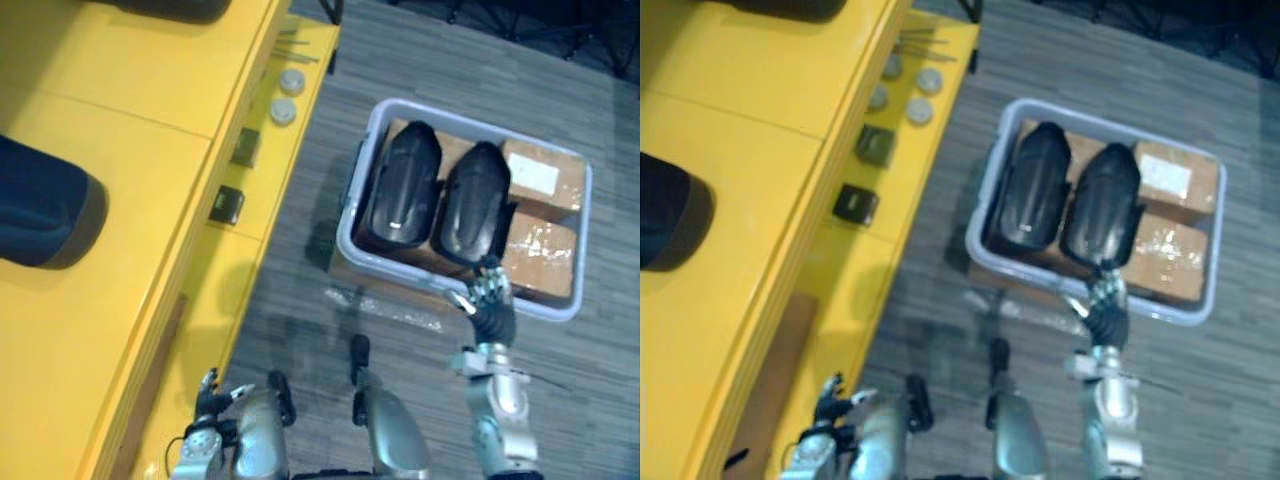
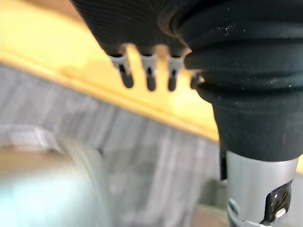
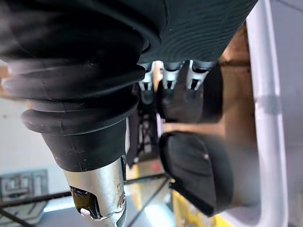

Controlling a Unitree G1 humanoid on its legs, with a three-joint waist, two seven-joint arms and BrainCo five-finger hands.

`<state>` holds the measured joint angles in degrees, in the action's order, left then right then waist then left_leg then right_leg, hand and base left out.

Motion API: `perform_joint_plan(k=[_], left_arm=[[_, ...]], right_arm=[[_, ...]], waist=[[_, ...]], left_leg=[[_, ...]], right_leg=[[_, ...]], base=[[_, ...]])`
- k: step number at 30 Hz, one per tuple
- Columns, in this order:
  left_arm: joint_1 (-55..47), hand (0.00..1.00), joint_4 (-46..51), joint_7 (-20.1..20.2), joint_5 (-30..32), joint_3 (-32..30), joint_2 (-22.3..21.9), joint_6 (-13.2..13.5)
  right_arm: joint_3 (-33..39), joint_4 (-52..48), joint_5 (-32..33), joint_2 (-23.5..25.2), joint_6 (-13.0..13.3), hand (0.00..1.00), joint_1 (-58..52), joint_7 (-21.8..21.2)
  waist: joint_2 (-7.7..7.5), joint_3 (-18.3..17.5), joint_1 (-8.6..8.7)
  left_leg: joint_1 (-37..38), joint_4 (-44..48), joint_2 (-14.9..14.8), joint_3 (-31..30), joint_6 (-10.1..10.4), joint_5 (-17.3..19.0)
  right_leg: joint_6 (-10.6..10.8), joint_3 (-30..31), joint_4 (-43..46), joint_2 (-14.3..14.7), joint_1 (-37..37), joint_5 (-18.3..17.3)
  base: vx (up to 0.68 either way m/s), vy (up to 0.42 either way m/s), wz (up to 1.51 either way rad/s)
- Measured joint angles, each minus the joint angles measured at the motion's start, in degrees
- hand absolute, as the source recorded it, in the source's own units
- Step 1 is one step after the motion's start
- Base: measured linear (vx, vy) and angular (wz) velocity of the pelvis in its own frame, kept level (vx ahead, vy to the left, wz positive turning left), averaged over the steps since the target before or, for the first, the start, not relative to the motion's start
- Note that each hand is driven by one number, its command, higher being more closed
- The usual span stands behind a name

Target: Walk over and take plastic housings, then place them on the shelf

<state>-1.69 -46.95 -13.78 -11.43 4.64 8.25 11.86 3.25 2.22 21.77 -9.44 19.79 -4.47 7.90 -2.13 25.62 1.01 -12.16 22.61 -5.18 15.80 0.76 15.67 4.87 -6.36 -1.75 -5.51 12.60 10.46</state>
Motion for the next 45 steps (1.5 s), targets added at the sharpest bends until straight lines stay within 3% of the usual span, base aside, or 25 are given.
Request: perform_joint_plan(k=[5, 10, 13, 15, 18, 20, 21, 23, 25, 29, 31, 34, 37, 39, 41, 45], left_arm=[[-0.49, 0.0, 0.82, -1.19, -0.02, -2.27, -0.27, -1.77], [-0.59, 0.0, 1.31, -1.53, 2.63, -3.79, -0.49, 0.1], [-1.19, 0.0, 2.83, -1.33, 5.63, -4.53, -0.67, -0.31], [-1.86, 0.0, 3.99, -1.13, 8.14, -4.47, -0.6, -1.25], [-3.09, 0.0, 5.23, -1.17, 9.03, -4.51, -0.43, -3.13], [-3.63, 0.0, 5.07, -1.21, 9.04, -3.85, -0.13, -3.92], [-3.66, 0.0, 3.71, -1.52, 8.98, -3.91, 0.28, -4.54], [-3.62, 0.0, 1.61, -2.74, 6.24, -3.92, 0.19, -4.75], [-4.12, 0.0, -0.83, -4.53, -0.1, -4.65, -0.3, -4.84], [-6.16, 0.0, -2.64, -5.83, -6.18, -9.9, -2.54, -4.11], [-7.99, 0.0, -3.92, -5.69, -9.07, -10.77, -3.28, -4.2], [-11.5, 0.0, -4.75, -4.57, -9.66, -10.9, -5.25, -4.35], [-12.87, 0.0, -5.02, -4.27, -8.25, -10.78, -6.42, -4.3], [-12.77, 0.0, -4.96, -3.56, -7.36, -10.75, -6.35, -4.27], [-11.95, 0.0, -4.87, -3.43, -2.18, -10.67, -5.69, -4.31], [-11.11, 0.0, -4.93, -3.5, 1.24, -10.16, -3.08, -4.6]], right_arm=[[1.96, 3.5, -1.67, 0.03, 0.0, 0.0, 7.74, 14.15], [4.76, 7.29, 2.27, -0.95, 0.19, 0.0, 12.03, 18.07], [4.62, 6.86, 2.76, 0.29, 0.16, 0.0, 8.5, 16.79], [4.6, 5.58, 4.55, 3.1, 0.15, 0.0, 4.33, 14.75], [4.27, 4.55, 4.55, 8.38, 0.11, 0.0, -3.26, 11.29], [3.51, 4.56, 4.51, 10.61, 0.19, 0.0, -6.59, 8.91], [1.92, 4.55, 4.14, 11.73, 0.32, 0.0, -7.34, 8.13], [-0.09, 4.55, 1.92, 11.89, 0.91, 0.0, -7.42, 7.47], [-0.7, 4.55, 0.37, 11.41, 1.61, 0.0, -6.35, 6.65], [-1.06, 4.56, -3.56, 8.43, 0.58, 0.0, -5.98, 5.7], [-0.89, 4.55, -4.52, 6.58, -0.49, 0.0, -6.56, 5.54], [1.8, 3.02, -4.29, 5.01, -2.74, 0.0, -9.62, 5.24], [3.22, 2.81, -1.79, 4.58, -4.24, 0.0, -10.73, 4.34], [3.13, 2.18, -1.78, 4.68, -5.01, 0.0, -11.1, 3.64], [2.35, 1.9, -1.71, 4.8, -5.08, 0.0, -11.79, 3.0], [-1.88, 3.22, 1.2, 5.77, -4.92, 0.0, -12.04, 0.35]], waist=[[0.11, 0.67, -0.5], [-0.03, 1.17, -1.81], [-0.34, 1.27, -1.68], [-0.34, 1.22, -0.29], [-1.53, -0.02, 0.01], [-2.76, -1.6, 0.66], [-3.1, -3.16, 1.27], [-2.98, -4.46, 1.32], [-1.96, -5.7, 1.28], [0.69, -6.47, 0.48], [1.75, -7.41, -0.33], [3.8, -10.73, -0.17], [4.99, -11.63, -0.24], [5.0, -11.64, -0.15], [4.82, -11.65, -0.3], [1.38, -12.58, -0.7]], left_leg=[[0.33, 0.06, 1.1, -3.26, -0.01, 0.0], [1.56, -0.1, 1.48, -4.15, -0.05, 0.09], [3.23, 0.23, 1.24, -2.58, -0.04, 1.23], [3.56, 2.18, 0.53, -2.29, -0.03, 2.58], [6.35, 1.05, -0.25, 0.45, -0.11, 2.95], [6.31, 1.64, -0.36, 0.66, -0.08, 2.97], [6.26, 1.86, -0.85, 0.08, 0.29, 3.18], [7.14, 1.81, -1.59, -0.84, 0.34, 3.2], [7.43, 2.31, -2.45, -3.77, 0.36, 3.17], [7.64, 6.93, -5.37, -5.93, 0.34, 3.13], [9.03, 6.73, -5.14, -5.69, 2.09, 1.51], [9.22, 3.06, -3.39, -4.13, 2.83, -1.52], [10.51, -1.36, -2.75, -2.17, 3.04, -1.96], [12.57, -5.49, -2.24, -1.99, 3.02, -1.94], [14.11, -9.81, -1.36, -2.88, 3.06, -1.9], [14.05, -10.28, -0.11, -2.78, 2.36, -1.49]], right_leg=[[0.1, -1.62, -0.23, -0.37, -1.57, 0.09], [0.1, -1.52, -0.47, -0.4, -2.68, 0.09], [0.32, 0.41, 1.34, -0.17, -2.34, -0.75], [0.05, 0.99, 4.26, 0.14, -1.79, -3.0], [-2.96, -2.97, 8.52, -1.9, -0.75, -6.95], [-2.73, -4.11, 10.87, -2.98, 0.16, -6.49], [-2.12, -3.88, 11.28, -2.22, 0.06, -6.14], [-0.18, -4.36, 11.11, -1.59, -1.29, -6.54], [-0.33, -6.27, 11.38, -0.65, -2.97, -7.73], [-1.86, -9.49, 10.25, 1.51, -7.38, -9.39], [-1.83, -9.16, 8.29, 1.79, -9.04, -9.33], [-1.69, -8.86, 5.62, 0.76, -9.06, -8.92], [-1.95, -7.97, 5.15, 0.8, -8.61, -8.33], [-1.81, -7.51, 5.22, 0.76, -8.56, -7.69], [-1.38, -7.35, 6.32, 0.75, -7.37, -7.37], [-0.63, -6.54, 6.52, -0.18, -6.59, -6.84]], base=[[-0.01, 0.033, 0.15], [-0.04, 0.001, -0.01], [-0.06, 0.011, -0.3], [-0.07, 0.026, -0.31], [-0.03, 0.058, -0.39], [0.08, 0.052, -0.25], [0.08, -0.03, -0.02], [0.08, -0.07, 0.11], [0.06, -0.1, 0.36], [0.04, -0.099, 0.32], [0.02, -0.056, -0.13], [0.06, -0.035, -0.02], [0.05, 0.004, -0.07], [0.04, 0.043, -0.11], [0.01, 0.087, -0.01], [-0.03, 0.093, -0.06]])
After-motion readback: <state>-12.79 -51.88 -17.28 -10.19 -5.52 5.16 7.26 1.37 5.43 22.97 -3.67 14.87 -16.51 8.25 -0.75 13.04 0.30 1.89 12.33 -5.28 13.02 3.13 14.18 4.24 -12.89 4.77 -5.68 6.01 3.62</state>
